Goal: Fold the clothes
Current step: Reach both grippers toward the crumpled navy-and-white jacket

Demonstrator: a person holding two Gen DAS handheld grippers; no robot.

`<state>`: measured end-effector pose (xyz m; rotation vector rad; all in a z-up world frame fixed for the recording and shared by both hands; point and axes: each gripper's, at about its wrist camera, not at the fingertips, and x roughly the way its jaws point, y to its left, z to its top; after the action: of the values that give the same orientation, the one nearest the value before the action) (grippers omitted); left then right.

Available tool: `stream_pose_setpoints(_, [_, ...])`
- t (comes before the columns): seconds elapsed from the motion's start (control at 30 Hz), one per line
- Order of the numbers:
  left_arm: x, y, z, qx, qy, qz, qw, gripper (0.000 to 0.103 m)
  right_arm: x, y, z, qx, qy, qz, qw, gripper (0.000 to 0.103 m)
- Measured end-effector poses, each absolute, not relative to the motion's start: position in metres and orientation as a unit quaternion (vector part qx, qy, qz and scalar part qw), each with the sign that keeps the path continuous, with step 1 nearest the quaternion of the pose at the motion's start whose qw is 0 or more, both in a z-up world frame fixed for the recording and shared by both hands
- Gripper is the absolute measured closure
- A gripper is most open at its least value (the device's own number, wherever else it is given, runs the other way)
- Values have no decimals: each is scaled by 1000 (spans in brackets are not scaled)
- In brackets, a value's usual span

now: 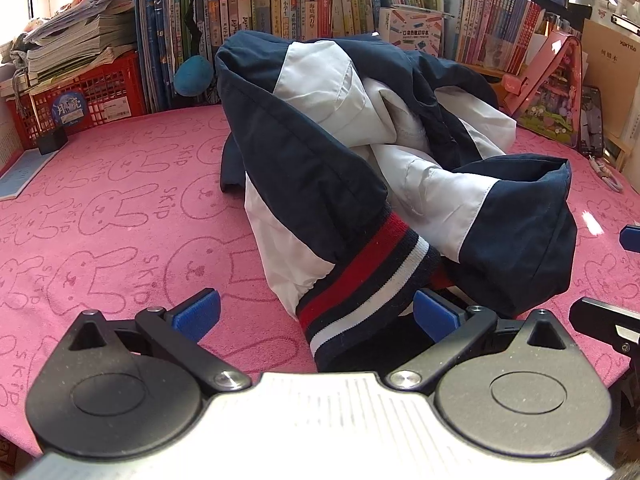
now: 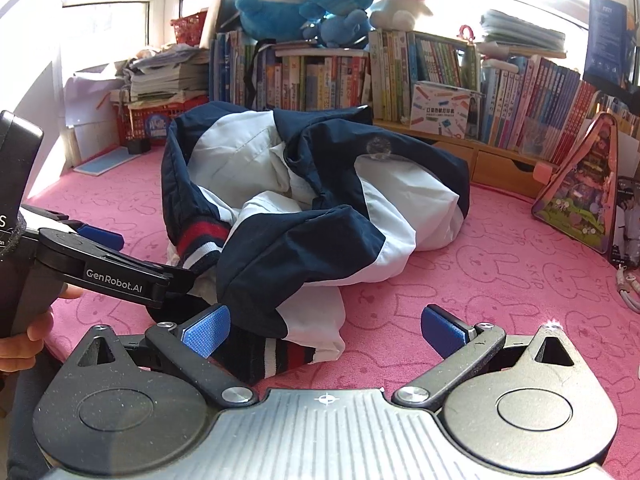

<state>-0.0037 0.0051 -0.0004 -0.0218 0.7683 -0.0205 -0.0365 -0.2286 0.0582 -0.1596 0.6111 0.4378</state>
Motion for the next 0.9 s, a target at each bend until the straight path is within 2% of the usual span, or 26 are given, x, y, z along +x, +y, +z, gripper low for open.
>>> stream_pose_setpoints(0.23, [-6,7,0,-6,368,0,930,0,-40,-217,56,-106,303,197,926,0])
stream_pose_setpoints(0.7, [0,10,1,-21,385,-12,923,0,-40,-213,55,-67,318,258,910,0])
stream_pose_setpoints(0.9, [2,9,0,-22,387,-9,922,0,-43,-210,54,-83,311,248,914,0])
